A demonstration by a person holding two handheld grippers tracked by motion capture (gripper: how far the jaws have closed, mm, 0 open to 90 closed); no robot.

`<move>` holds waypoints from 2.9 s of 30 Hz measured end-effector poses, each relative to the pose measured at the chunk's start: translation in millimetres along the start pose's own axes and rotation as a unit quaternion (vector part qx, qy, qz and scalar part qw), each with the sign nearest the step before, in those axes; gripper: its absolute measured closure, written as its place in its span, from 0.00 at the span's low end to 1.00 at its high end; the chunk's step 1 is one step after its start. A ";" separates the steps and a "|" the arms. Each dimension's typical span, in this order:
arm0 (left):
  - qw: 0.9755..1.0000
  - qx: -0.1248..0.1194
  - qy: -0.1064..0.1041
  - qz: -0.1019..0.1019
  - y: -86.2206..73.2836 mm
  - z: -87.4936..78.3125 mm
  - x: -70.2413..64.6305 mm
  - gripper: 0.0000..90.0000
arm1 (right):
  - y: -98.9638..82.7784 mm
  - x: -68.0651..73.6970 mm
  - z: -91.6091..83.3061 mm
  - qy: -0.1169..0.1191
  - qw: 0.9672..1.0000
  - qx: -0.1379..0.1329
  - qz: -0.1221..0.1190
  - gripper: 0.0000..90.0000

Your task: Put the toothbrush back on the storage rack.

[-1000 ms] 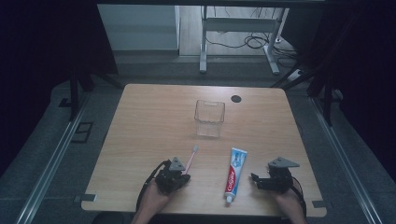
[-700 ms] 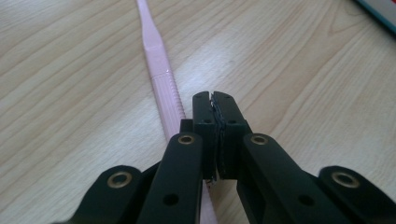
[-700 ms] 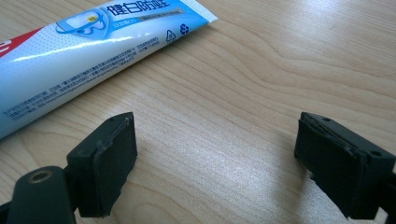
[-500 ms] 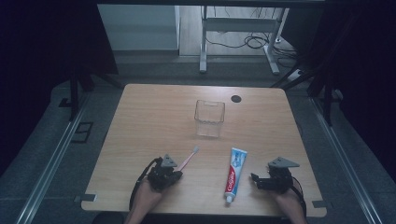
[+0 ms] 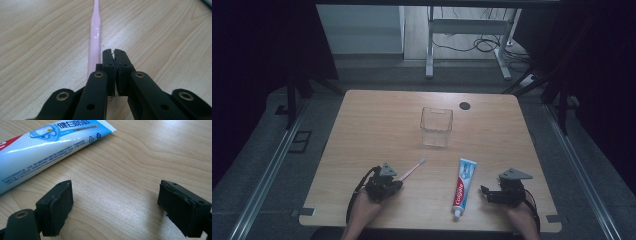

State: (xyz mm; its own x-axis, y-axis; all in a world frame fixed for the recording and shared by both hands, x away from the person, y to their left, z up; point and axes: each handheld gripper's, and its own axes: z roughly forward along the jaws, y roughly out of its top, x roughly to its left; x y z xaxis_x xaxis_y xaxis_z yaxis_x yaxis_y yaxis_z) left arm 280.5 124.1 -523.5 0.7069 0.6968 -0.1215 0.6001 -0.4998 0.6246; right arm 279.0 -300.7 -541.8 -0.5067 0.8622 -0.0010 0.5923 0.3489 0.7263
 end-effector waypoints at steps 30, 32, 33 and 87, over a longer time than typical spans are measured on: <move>0.999 0.033 0.014 0.002 24.1 7.8 4.3 0.68 | 0.0 0.0 0.0 0.000 1.000 0.000 0.000 0.14; 0.999 0.039 0.016 0.006 26.7 9.1 6.1 0.68 | 0.0 0.0 0.0 0.000 1.000 0.000 0.000 0.14; 0.999 0.041 0.016 0.003 28.0 9.7 6.5 0.68 | 0.0 0.0 0.0 0.000 1.000 0.000 0.000 0.14; 0.965 0.260 0.031 0.023 95.6 45.5 15.3 0.85 | 0.0 0.2 -0.1 0.000 1.000 0.000 0.002 0.14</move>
State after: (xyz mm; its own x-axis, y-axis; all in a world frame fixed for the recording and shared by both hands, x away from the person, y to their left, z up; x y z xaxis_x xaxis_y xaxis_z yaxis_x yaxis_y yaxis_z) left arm 365.7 63.6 -500.7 0.7230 0.6893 -0.0470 0.6869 -0.7100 0.1550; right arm 278.8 -300.5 -541.8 -0.5046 0.8633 0.0012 0.5943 0.3463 0.7259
